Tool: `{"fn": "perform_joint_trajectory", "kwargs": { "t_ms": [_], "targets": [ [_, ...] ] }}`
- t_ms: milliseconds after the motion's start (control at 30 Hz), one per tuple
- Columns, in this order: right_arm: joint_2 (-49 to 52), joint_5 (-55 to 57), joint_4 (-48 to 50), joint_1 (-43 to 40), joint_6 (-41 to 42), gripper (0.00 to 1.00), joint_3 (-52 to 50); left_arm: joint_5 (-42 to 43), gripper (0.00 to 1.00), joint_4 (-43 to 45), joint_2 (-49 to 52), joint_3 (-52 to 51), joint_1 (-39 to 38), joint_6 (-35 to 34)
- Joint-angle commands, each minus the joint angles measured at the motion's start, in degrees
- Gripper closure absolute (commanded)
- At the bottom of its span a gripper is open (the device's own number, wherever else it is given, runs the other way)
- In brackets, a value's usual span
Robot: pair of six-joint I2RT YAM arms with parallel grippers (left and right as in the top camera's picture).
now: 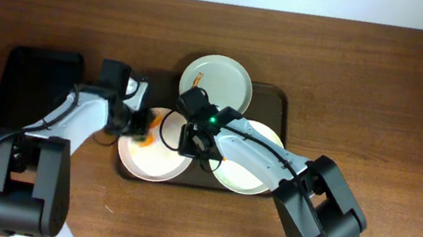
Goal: Clean dirty plates on tray and stack at the side
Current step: 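Scrub the front-left plate with the sponge in the left gripper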
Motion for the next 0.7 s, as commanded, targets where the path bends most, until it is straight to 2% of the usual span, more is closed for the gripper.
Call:
{"fn": "perform_joint_trajectory", "kwargs": {
  "t_ms": [0, 67, 100, 133, 233, 267, 367, 400, 467, 567, 633, 667],
  "targets": [
    [1.5, 0.5, -0.6, 0.2, 0.1, 0.96, -0.7, -9.0, 1.00, -17.4, 0.8, 8.2, 0.2, -10.2],
    [1.5, 0.5, -0.7, 0.2, 0.1, 0.96, -0.7, -8.0, 1.00, -24.6, 0.8, 12.1, -0.1, -8.3],
    [1.5, 0.5, -0.7, 0.2, 0.1, 0.96, -0.7, -4.5, 1.00, -25.0, 0.9, 11.5, -0.4, -5.0],
    [1.5, 0.5, -0.7, 0.2, 0.1, 0.96, -0.7, -2.3, 1.00, -24.4, 0.9, 10.4, -0.9, -4.9],
    [1.5, 0.5, -0.7, 0.2, 0.1, 0.96, -0.7, -3.0, 1.00, -15.0, 1.0, 3.6, -1.8, -4.8],
    [1.5, 0.5, -0.7, 0.2, 0.1, 0.96, -0.7, -6.5, 1.00, -9.9, 1.0, 0.1, -1.8, -4.8],
    [1.5, 0.5, -0.7, 0.2, 0.1, 0.96, -0.7, -9.5, 1.00, -9.4, 1.0, -3.3, -1.8, -7.5],
    [1.5, 0.5, -0.7, 0.2, 0.1, 0.96, -0.7, -7.1, 1.00, -12.2, 1.0, -4.2, -1.8, -9.6],
    [1.5, 0.5, -0.7, 0.2, 0.1, 0.96, -0.7, -0.4, 1.00, -14.1, 1.0, -4.7, -1.8, -9.0],
    [1.5, 0.5, -0.7, 0.2, 0.1, 0.96, -0.7, 14.3, 1.00, -8.6, 1.0, -4.7, -1.8, 1.2],
    [1.5, 0.5, -0.7, 0.2, 0.1, 0.96, -0.7, 14.3, 1.00, -4.2, 1.0, -4.7, -1.8, 1.2],
    [1.5, 0.5, -0.7, 0.2, 0.1, 0.95, -0.7, 11.4, 1.00, -1.4, 1.0, -4.7, -1.8, 1.2]
  ]
}}
